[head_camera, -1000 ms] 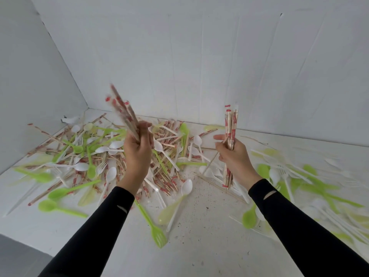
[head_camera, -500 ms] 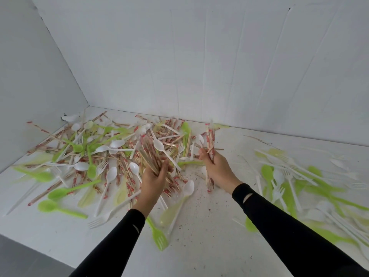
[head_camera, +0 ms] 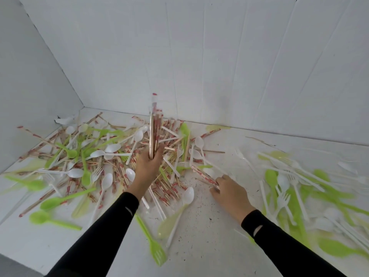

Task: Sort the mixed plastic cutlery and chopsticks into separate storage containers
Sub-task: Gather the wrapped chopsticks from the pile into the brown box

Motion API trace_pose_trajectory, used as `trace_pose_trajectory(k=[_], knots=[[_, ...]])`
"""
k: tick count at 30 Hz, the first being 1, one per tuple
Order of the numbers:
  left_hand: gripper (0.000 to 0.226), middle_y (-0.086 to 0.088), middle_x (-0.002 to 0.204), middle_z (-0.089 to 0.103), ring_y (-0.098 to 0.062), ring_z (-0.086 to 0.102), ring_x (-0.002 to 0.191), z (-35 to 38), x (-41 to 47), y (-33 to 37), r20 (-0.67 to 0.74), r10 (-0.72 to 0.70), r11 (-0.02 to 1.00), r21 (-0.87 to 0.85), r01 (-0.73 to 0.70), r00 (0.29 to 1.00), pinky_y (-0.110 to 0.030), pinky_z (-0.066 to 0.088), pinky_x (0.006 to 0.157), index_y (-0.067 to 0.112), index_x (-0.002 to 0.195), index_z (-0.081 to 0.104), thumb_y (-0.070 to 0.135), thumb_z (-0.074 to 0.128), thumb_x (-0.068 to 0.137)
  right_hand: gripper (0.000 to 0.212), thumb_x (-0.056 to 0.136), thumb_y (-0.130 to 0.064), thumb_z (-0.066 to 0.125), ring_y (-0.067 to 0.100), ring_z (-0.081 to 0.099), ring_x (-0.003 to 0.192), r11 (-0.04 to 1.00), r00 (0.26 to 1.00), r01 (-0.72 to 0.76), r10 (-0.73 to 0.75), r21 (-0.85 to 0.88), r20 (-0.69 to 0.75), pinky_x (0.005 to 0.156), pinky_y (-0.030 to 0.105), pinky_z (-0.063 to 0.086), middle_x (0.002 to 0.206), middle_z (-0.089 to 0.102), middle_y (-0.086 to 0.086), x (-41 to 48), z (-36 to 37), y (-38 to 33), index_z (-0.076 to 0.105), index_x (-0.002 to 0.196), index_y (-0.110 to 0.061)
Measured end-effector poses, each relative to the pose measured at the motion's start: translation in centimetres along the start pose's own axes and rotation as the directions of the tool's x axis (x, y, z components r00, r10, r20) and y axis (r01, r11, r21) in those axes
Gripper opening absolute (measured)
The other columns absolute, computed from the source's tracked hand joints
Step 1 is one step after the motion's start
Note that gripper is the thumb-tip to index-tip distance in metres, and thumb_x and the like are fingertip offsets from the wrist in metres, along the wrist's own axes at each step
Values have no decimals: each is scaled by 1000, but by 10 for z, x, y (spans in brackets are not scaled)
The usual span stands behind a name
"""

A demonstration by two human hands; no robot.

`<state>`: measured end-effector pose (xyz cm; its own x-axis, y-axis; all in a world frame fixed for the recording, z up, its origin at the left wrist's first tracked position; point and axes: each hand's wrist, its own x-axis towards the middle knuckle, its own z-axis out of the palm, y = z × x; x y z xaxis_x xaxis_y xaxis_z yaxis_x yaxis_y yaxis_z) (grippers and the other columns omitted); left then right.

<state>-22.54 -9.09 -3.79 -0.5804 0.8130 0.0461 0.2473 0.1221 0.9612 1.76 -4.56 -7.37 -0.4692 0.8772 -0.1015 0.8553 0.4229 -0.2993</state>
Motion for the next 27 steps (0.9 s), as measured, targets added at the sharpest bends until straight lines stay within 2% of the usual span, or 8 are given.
trace_pose_trajectory(k=[3,6,12,17,20,23,25,27], knots=[[52,-1,58,63,-13,52,46,1,26,4,43,40,979,197,-48,998,-26,42,47,5,74,64,51,54,95,27,102,-35,41,13,53,85,998,1000,8,-10,-66,-22,63,22,38,108,52,-4,0,2,2,57,116,-18],[29,-2,70,65,-13,52,50,4,51,1,199,122,857,473,-205,972,-23,38,47,12,108,65,36,50,101,25,99,-36,43,13,49,76,999,1000,-7,7,-52,-2,55,21,33,102,50,-5,3,-3,3,56,109,-17],[20,1,78,61,-17,60,64,11,86,-6,333,39,567,769,-295,942,-28,45,53,18,96,64,37,61,95,15,94,-36,55,11,45,51,929,983,-31,94,369,-156,47,25,32,64,52,-8,31,-37,6,50,91,-22],[26,3,99,51,-21,60,89,18,103,-13,403,-20,377,851,-366,915,-39,54,73,19,111,60,39,59,94,32,98,-27,48,11,39,50,969,984,-57,94,239,-149,46,25,27,58,46,-7,79,-53,7,42,67,-25],[33,4,100,51,-20,59,95,23,109,-13,393,-26,308,878,-366,919,-35,52,71,18,112,58,46,56,95,30,100,-26,43,12,45,56,984,996,-68,76,166,-46,48,23,31,72,52,-3,102,-41,12,53,72,-21],[36,-2,118,53,-22,56,106,27,111,-13,387,-18,261,892,-369,922,-36,54,77,17,113,60,48,57,95,27,102,-32,42,17,55,72,994,998,-68,69,81,-15,56,23,37,104,52,0,116,-22,18,66,110,-23],[33,-3,113,54,-23,54,106,27,113,-12,383,2,301,881,-366,924,-37,52,78,15,110,61,45,56,95,29,102,-29,43,20,58,75,997,997,-71,71,-8,-22,61,25,42,116,48,1,119,-15,22,60,125,-21],[24,-4,102,56,-27,50,107,26,115,-9,390,41,371,849,-376,920,-38,45,83,13,102,59,36,55,97,25,102,-23,43,22,59,74,995,996,-70,67,-68,-56,61,28,43,119,46,3,121,-15,24,56,122,-15]])
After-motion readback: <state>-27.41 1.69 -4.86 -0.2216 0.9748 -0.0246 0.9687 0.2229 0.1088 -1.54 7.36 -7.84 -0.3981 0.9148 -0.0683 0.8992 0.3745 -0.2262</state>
